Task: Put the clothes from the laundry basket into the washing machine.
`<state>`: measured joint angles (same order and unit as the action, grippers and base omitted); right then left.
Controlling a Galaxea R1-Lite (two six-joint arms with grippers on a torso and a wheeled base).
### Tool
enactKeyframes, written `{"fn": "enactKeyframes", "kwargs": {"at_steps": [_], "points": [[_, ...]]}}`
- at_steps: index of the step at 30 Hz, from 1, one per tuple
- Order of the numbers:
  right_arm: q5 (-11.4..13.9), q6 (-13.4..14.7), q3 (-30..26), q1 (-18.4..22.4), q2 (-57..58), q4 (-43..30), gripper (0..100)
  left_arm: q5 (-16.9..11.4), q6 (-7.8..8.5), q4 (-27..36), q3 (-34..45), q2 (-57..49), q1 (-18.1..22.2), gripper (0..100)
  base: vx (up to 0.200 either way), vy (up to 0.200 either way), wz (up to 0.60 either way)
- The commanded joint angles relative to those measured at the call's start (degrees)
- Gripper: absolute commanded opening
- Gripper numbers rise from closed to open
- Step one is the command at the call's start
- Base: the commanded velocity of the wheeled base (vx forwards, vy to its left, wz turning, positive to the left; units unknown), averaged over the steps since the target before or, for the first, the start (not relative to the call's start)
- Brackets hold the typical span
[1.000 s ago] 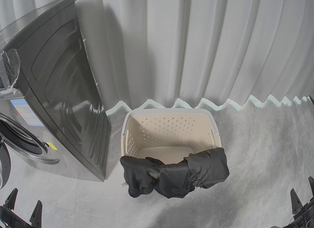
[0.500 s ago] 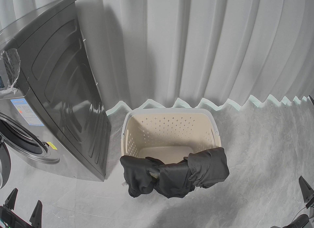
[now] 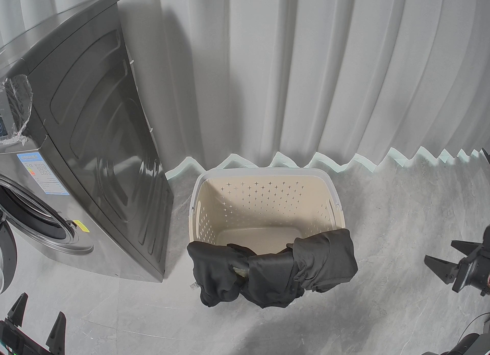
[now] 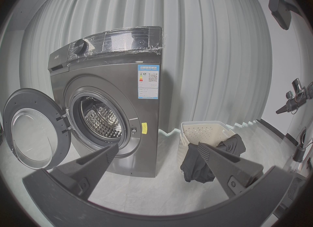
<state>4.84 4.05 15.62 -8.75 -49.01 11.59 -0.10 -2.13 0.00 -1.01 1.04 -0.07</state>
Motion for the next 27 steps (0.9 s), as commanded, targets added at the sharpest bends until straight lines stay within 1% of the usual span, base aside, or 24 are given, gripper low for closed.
{"fn": "enactKeyframes", "kwargs": {"at_steps": [1,2,4,5,6,7,8,9,10,13,17,20,21,27], "points": [[-0.36,5.01,-0.32,-5.31,-15.24,5.55,100,0.01,0.02,0.0,0.92,-0.95,0.07,100,0.0,0.0,0.0],[-0.8,6.41,-0.32,-6.28,-17.88,7.48,100,0.01,0.02,0.0,0.92,-0.95,0.07,100,0.0,0.0,0.0],[-1.15,7.38,-0.24,-6.89,-20.16,8.71,100,0.01,0.02,0.0,0.92,-0.95,-0.01,100,0.0,0.0,0.0],[-1.41,8.26,0.03,-7.68,-23.94,10.99,100,0.01,0.02,0.0,0.92,-0.95,-0.01,100,0.0,0.0,0.0],[-1.5,8.35,0.12,-7.77,-24.82,11.61,100,0.01,0.02,0.0,0.92,-0.95,0.07,100,0.0,0.0,0.0],[-1.5,8.35,0.12,-8.21,-27.46,13.81,100,0.01,0.02,0.0,0.92,-0.95,0.07,100,0.0,0.0,0.0],[-1.5,8.35,0.12,-8.21,-27.46,13.81,100,0.01,0.02,0.0,0.92,-0.95,0.07,100,0.0,0.0,0.0],[-1.59,8.43,0.03,-8.74,-31.68,17.32,100,0.01,0.02,0.0,0.92,-0.95,-0.01,100,0.0,0.0,0.0],[-1.59,8.43,0.03,-8.91,-32.91,18.29,100,0.01,0.02,0.0,0.92,-0.95,0.07,100,0.0,0.0,0.0],[-1.59,8.43,0.56,-9.53,-39.15,22.51,100,-0.08,0.55,0.0,0.92,-0.95,-0.01,100,0.0,0.0,0.0],[-1.59,8.17,1.43,-9.62,-44.51,26.55,100,-0.17,0.9,0.0,0.92,-0.95,-0.01,100,0.0,0.0,0.0],[-1.5,8.17,1.96,-9.62,-47.15,27.96,100,-0.17,0.55,0.0,0.92,-0.95,0.07,100,0.0,0.0,0.0],[-1.59,8.52,3.02,-9.53,-49.96,29.28,100,-0.17,0.29,-0.09,0.92,-0.95,0.07,100,0.0,0.0,0.0],[-1.76,8.35,5.74,-9.44,-59.01,34.37,100,-0.08,0.2,0.0,0.92,-0.95,0.07,100,0.0,0.0,0.0]]}}
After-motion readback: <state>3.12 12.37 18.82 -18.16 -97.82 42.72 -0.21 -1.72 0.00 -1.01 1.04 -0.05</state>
